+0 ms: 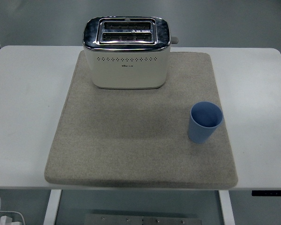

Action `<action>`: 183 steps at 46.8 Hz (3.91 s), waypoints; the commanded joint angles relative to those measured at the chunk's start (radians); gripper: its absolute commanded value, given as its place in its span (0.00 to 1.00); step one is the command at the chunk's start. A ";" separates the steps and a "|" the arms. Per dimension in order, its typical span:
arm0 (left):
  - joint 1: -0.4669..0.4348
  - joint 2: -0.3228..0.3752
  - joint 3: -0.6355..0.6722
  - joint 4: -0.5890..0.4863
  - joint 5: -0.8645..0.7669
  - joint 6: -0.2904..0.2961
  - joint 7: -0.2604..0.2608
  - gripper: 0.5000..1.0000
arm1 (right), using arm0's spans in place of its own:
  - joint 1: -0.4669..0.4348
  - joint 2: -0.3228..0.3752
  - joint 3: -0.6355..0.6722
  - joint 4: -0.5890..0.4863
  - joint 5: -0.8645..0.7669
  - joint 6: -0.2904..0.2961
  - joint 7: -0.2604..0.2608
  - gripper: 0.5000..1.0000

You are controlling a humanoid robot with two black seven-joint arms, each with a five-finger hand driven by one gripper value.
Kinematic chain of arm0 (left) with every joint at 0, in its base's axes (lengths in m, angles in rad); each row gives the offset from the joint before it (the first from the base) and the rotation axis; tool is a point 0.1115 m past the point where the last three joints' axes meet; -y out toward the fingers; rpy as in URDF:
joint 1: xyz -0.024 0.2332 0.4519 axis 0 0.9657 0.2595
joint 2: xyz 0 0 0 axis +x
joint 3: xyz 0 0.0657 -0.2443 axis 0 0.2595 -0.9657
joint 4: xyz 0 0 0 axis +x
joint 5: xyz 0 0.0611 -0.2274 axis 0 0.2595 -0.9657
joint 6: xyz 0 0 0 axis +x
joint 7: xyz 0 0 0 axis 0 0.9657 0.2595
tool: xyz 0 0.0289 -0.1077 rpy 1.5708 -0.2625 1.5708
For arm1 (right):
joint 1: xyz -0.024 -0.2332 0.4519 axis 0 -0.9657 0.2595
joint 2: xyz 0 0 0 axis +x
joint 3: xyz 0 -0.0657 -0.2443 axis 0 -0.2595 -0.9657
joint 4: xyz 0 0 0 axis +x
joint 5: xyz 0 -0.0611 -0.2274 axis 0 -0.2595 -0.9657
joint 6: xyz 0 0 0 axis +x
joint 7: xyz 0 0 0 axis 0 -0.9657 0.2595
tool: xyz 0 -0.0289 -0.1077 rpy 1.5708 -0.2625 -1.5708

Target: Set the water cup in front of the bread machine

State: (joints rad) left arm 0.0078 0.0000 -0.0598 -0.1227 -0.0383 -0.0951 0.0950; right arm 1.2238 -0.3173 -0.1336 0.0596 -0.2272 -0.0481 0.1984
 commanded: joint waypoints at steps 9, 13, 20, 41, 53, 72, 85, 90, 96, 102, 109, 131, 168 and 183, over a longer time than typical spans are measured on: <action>0.000 0.000 0.000 0.000 0.000 0.000 0.000 1.00 | -0.030 -0.042 0.032 0.011 0.009 0.099 0.125 0.87; 0.000 0.000 0.000 0.000 0.000 0.000 0.000 1.00 | -0.049 -0.106 0.120 0.060 0.009 0.214 0.182 0.87; 0.000 0.000 0.000 0.000 0.000 0.000 0.000 1.00 | -0.059 -0.200 0.232 0.193 -0.007 0.402 0.196 0.87; 0.000 0.000 0.000 0.000 0.000 0.000 0.000 1.00 | -0.263 -0.402 0.334 0.703 -0.311 0.528 0.392 0.87; 0.000 0.000 0.000 0.000 0.000 0.000 -0.001 1.00 | -0.414 -0.393 0.443 0.784 -0.471 0.530 0.412 0.87; 0.000 0.000 0.000 0.000 0.000 0.000 0.000 1.00 | -0.484 -0.402 0.444 0.813 -0.488 0.554 0.412 0.87; 0.000 0.000 0.000 0.000 0.000 0.000 0.000 1.00 | -0.510 -0.402 0.444 0.878 -0.489 0.594 0.412 0.87; 0.000 0.000 0.000 0.000 0.000 0.000 -0.001 1.00 | -0.514 -0.395 0.445 0.895 -0.488 0.594 0.412 0.87; 0.000 0.000 0.000 0.000 0.000 0.000 0.000 1.00 | -0.514 -0.376 0.454 0.901 -0.488 0.587 0.412 0.87; 0.000 0.000 0.000 0.000 0.000 0.000 0.000 1.00 | -0.523 -0.345 0.497 0.901 -0.488 0.585 0.412 0.87; 0.000 0.000 0.000 0.000 0.000 0.000 -0.001 1.00 | -0.529 -0.312 0.525 0.901 -0.488 0.585 0.412 0.87; 0.000 0.000 0.000 0.000 0.000 0.000 0.000 1.00 | -0.543 -0.299 0.526 0.895 -0.495 0.584 0.412 0.87; 0.000 0.000 0.000 0.000 0.000 0.000 0.000 1.00 | -0.612 -0.329 0.568 0.893 -0.495 0.659 0.412 0.88; 0.000 0.000 0.000 0.000 0.000 0.000 0.000 1.00 | -0.621 -0.312 0.594 0.905 -0.492 0.659 0.412 0.88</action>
State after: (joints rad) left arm 0.0077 0.0000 -0.0598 -0.1227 -0.0383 -0.0951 0.0948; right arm 0.6034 -0.6350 0.4531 0.9624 -0.7207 0.6109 0.6108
